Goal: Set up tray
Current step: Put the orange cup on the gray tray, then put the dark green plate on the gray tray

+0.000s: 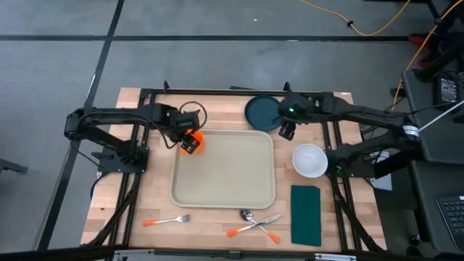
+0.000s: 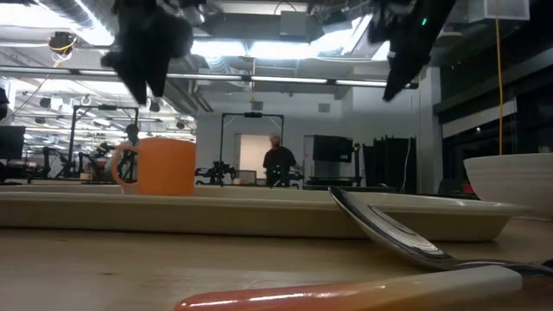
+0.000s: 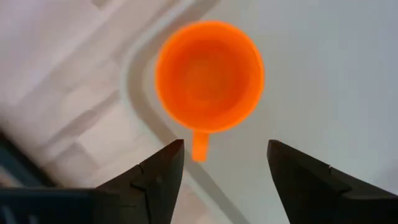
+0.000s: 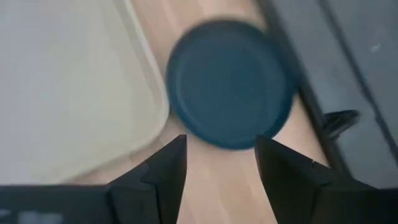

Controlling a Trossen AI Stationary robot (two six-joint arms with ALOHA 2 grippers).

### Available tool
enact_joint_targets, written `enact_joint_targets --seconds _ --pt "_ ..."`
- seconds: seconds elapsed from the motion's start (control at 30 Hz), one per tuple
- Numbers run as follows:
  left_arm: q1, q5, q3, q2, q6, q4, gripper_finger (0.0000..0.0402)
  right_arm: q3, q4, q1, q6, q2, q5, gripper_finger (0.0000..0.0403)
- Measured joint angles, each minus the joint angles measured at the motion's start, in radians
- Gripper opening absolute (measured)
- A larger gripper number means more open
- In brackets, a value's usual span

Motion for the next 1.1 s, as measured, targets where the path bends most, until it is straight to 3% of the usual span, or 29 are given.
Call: enact_joint_targets --seconds 0.13,0.37,0.53,0.8,1.1 --pt "-0.02 -0.078 0.13 0.0 -0.008 -0.106 0.0225 0.0 -0.011 -0.102 -0.104 0.101 -0.118 0.0193" --pt "-0.048 -0.197 0.282 -0.001 -0.016 -0.121 0.0225 0.0 0.066 -0.244 -0.25 0.275 -0.141 0.0199" --pt "-0.06 -0.234 0.304 -0.001 -0.018 -0.121 0.0225 0.0 0.061 -0.271 -0.304 0.389 -0.203 0.025" --pt "-0.06 -0.235 0.304 -0.001 -0.018 -0.122 0.0225 0.0 0.067 -0.271 -0.33 0.534 -0.201 0.0358" --pt "-0.057 -0.244 0.304 -0.001 -0.012 -0.117 0.0225 0.004 0.136 -0.251 -0.432 0.615 -0.065 0.0353"
